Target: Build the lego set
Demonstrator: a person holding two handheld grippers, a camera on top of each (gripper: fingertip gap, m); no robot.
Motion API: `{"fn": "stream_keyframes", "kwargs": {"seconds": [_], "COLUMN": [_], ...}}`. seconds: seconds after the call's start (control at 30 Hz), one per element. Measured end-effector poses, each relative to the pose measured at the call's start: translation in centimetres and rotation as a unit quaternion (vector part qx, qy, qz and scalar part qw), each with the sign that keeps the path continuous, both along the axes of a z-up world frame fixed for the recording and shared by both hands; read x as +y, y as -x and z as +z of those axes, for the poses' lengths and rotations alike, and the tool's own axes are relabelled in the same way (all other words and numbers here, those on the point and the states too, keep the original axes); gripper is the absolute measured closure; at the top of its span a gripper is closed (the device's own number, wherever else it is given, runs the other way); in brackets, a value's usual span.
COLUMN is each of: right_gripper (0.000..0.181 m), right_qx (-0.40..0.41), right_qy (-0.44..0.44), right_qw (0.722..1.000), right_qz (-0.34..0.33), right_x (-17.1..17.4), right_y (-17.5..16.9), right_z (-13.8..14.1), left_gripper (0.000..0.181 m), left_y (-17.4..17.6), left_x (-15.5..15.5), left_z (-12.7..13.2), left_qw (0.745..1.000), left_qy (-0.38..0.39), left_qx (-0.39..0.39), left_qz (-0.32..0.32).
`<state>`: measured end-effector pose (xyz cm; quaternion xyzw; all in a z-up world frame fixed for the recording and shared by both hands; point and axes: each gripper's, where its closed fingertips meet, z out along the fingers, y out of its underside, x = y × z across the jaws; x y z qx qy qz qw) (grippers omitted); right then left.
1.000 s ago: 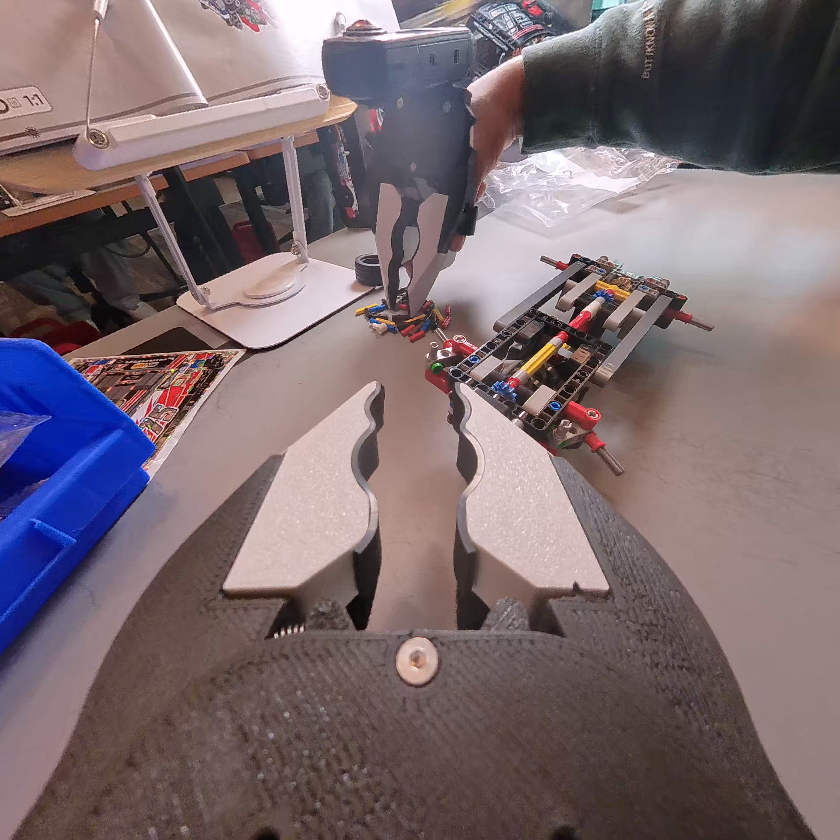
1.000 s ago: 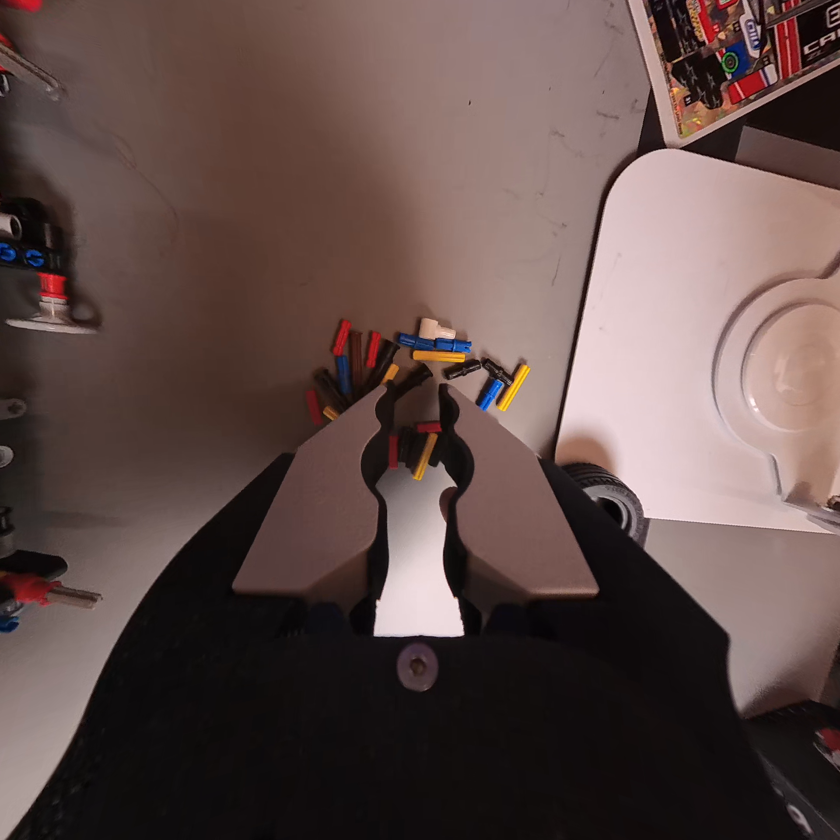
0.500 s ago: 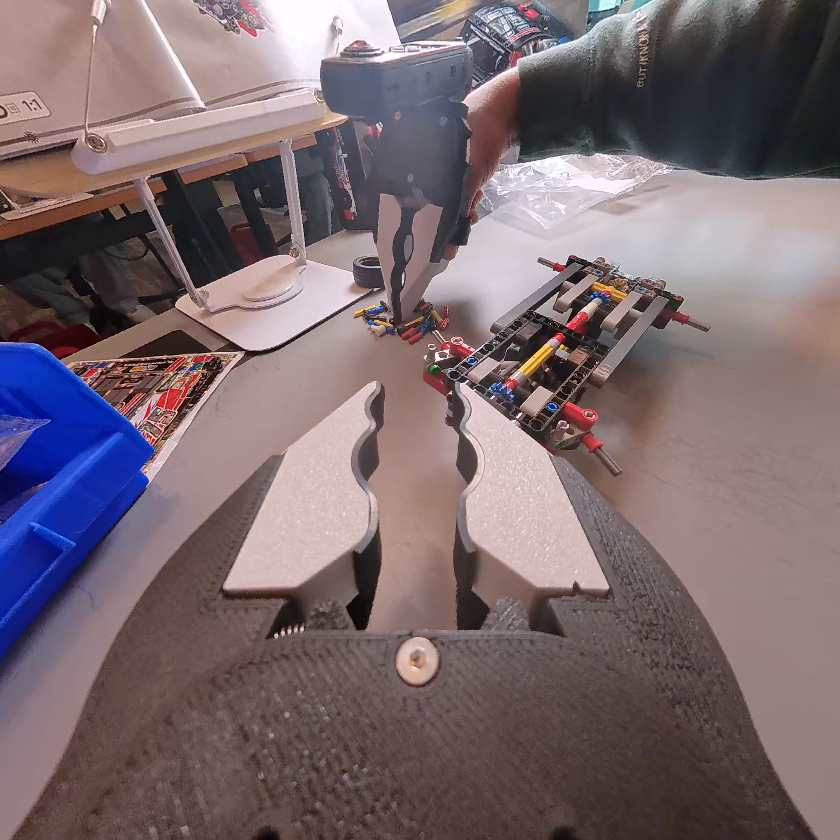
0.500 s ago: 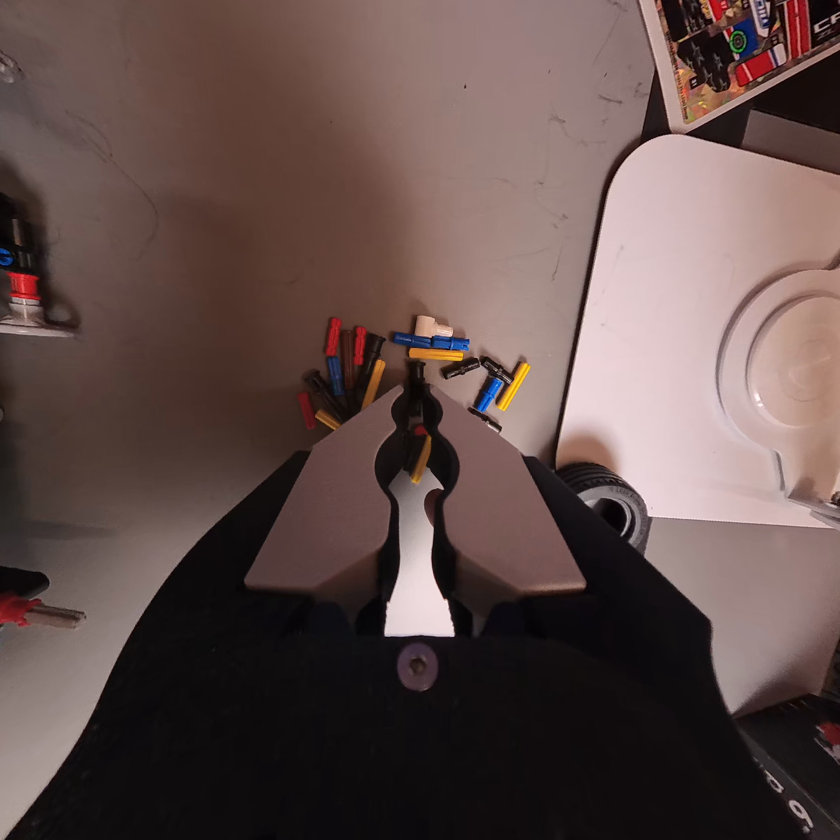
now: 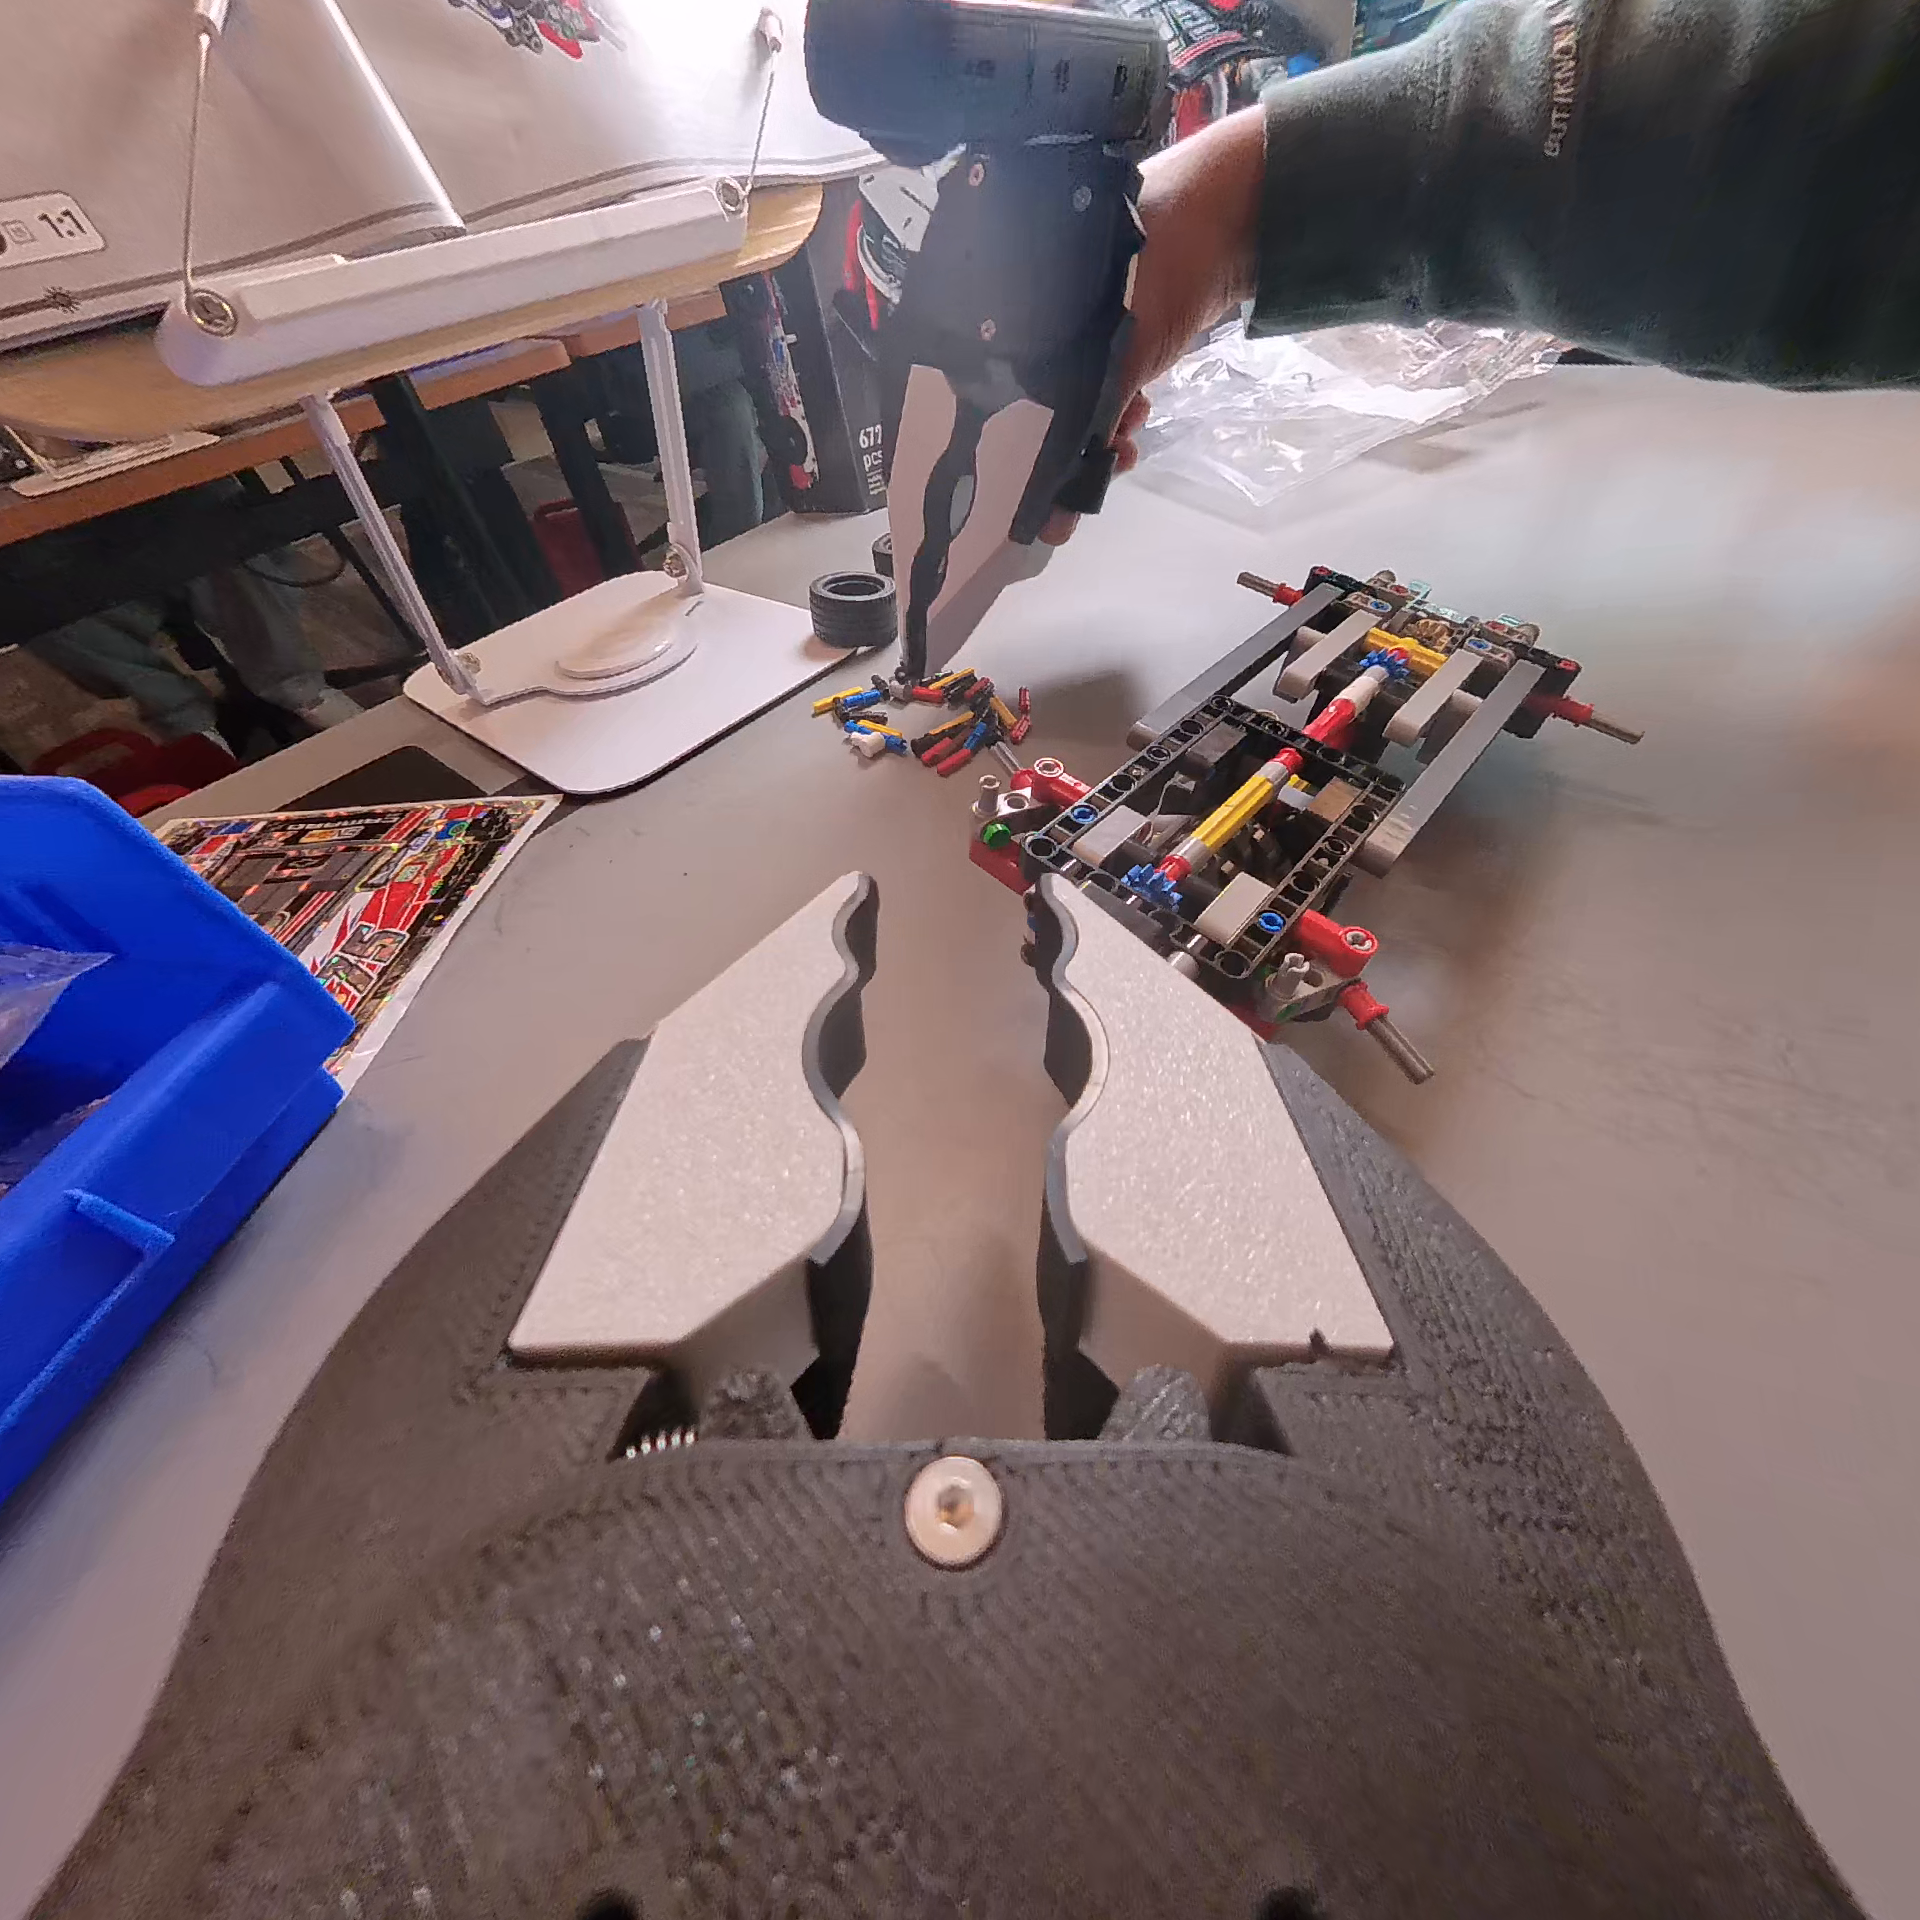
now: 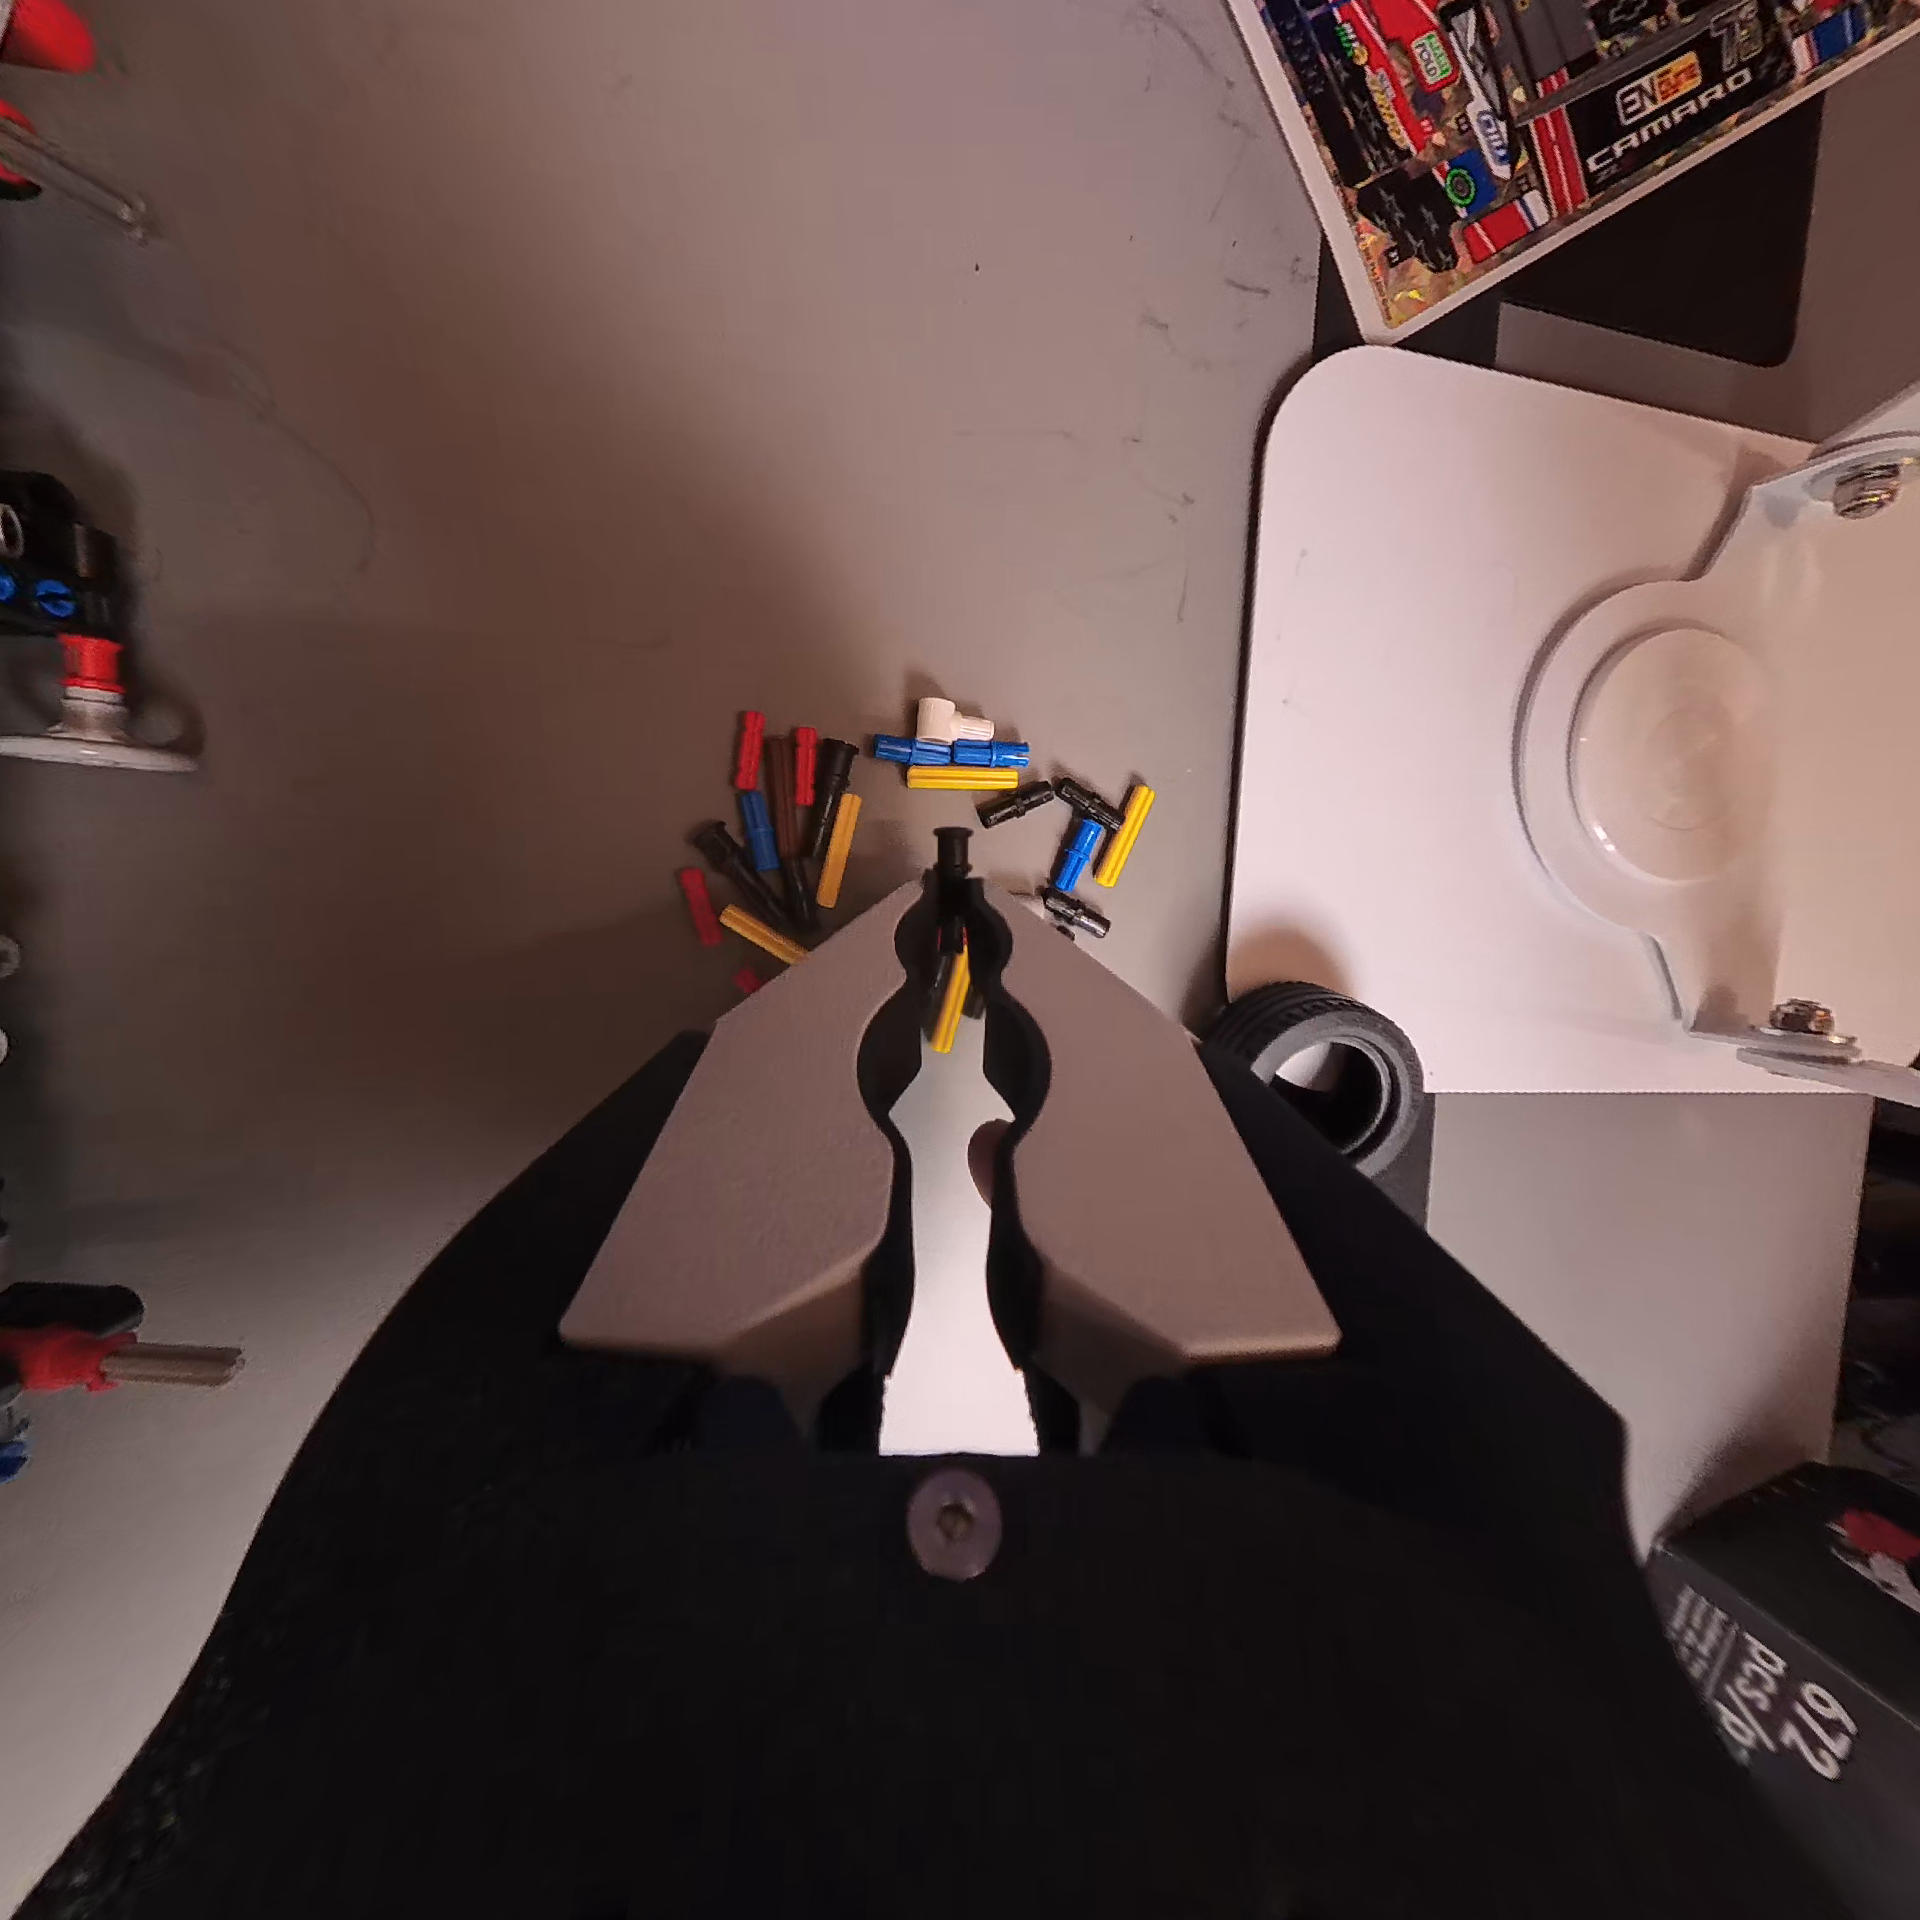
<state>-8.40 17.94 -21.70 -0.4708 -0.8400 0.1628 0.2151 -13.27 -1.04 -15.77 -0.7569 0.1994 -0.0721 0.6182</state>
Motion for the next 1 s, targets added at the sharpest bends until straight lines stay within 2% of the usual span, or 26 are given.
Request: {"fn": "stream_keyframes", "kwargs": {"seconds": [0.47, 0.7, 0.83, 1.0], "right_gripper": [0.18, 0.18, 0.18, 0.18], "right_qx": [-0.024, -0.021, -0.029, -0.081], "right_qy": [0.008, 0.007, -0.001, 0.002], "right_qw": [0.999, 0.998, 0.996, 0.978], "right_qz": [-0.03, -0.056, -0.09, -0.192], "right_x": [-0.2, -0.4, 0.0, 0.0], "right_y": [0.3, -0.5, -2.3, -8.4], "right_z": [-1.4, -0.4, 0.5, 0.5], "left_gripper": [0.146, 0.145, 0.145, 0.146], "left_y": [1.1, 1.3, 1.3, 1.2], "left_x": [-0.2, -0.4, -0.5, -0.7], "left_z": [2.4, 3.0, 3.5, 3.7], "left_qw": [0.998, 0.998, 0.998, 0.997], "left_qy": [-0.039, -0.048, -0.055, -0.059], "left_qx": [-0.023, -0.018, -0.013, -0.009], "left_qz": [0.033, 0.041, 0.041, 0.04]}}
